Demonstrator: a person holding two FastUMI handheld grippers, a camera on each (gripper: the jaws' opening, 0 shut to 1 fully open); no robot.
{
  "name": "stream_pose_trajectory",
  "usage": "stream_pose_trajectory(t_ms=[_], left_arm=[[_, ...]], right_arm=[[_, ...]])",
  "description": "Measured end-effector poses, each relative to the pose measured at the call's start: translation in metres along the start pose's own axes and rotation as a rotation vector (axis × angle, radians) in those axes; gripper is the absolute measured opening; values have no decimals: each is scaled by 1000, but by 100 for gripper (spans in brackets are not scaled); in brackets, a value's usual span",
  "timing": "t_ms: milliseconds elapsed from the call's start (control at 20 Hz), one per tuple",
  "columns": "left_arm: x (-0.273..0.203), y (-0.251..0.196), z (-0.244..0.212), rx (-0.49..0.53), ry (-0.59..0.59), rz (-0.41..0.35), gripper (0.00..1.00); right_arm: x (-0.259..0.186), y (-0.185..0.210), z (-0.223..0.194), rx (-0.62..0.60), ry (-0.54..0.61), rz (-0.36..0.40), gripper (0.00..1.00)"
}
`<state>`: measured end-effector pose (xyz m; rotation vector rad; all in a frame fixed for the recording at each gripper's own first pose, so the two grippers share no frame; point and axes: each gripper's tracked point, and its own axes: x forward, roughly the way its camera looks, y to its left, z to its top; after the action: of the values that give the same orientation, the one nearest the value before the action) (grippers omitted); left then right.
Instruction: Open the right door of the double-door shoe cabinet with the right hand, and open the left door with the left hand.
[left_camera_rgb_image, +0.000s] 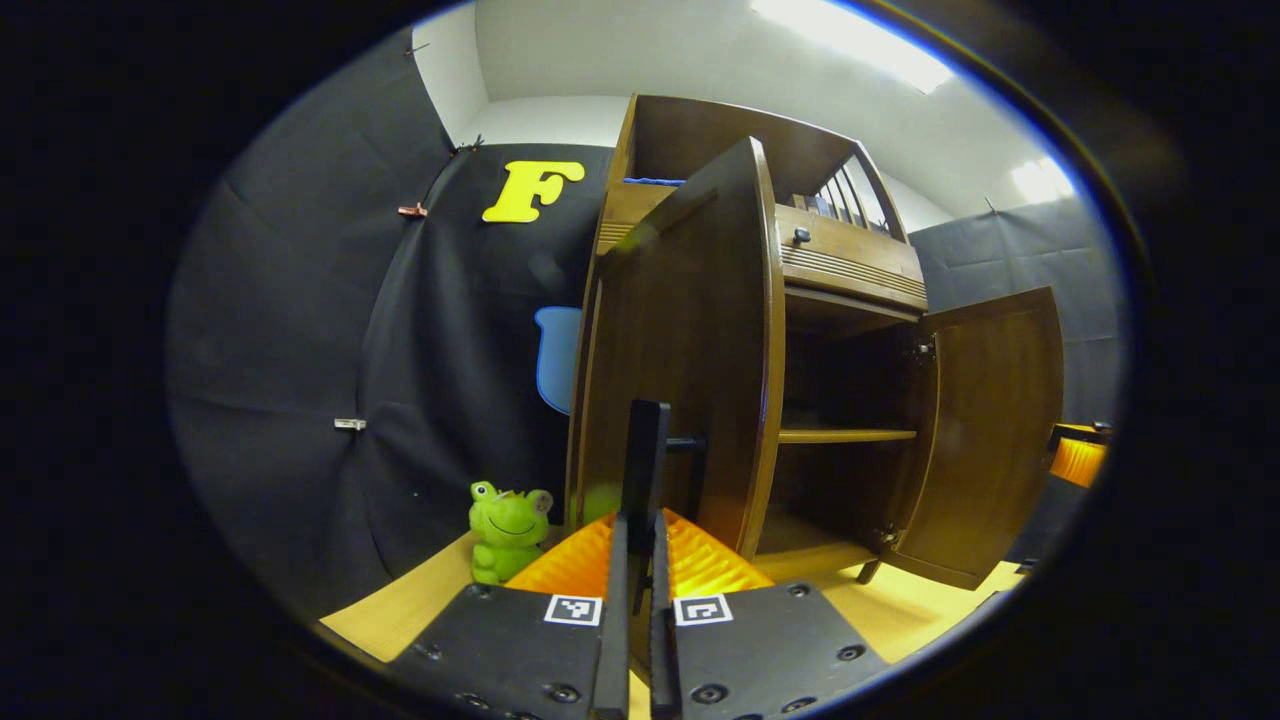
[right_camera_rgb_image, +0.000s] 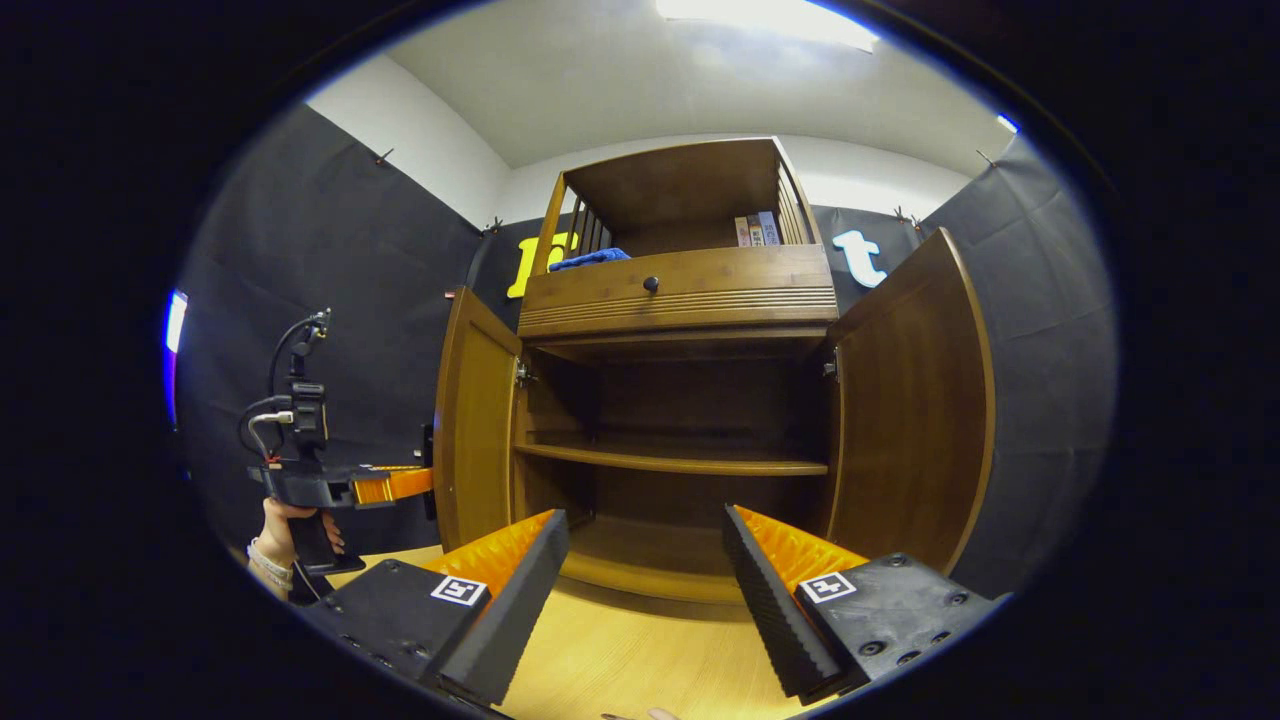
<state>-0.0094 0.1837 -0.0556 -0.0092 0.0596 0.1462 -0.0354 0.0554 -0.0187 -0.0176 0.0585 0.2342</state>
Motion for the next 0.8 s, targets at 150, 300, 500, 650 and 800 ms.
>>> stream_pose_trajectory(t_ms=[150, 300, 500, 650, 800], left_arm=[[-5, 16, 3, -18, -10, 40, 11], [-13, 29, 4, -32, -14, 73, 10], [-27, 46, 8, -9, -25, 122, 8], [-34, 55, 13, 5, -40, 173, 5], [-61, 44, 23, -33, -45, 147, 0]], right_arm=[[0, -1, 0, 16, 1, -5, 97], [0, 1, -1, 31, 0, -10, 97], [0, 6, -1, 33, 0, -9, 95], [-2, 9, 0, 26, -4, -5, 95], [-2, 10, 2, 28, -10, -11, 95]])
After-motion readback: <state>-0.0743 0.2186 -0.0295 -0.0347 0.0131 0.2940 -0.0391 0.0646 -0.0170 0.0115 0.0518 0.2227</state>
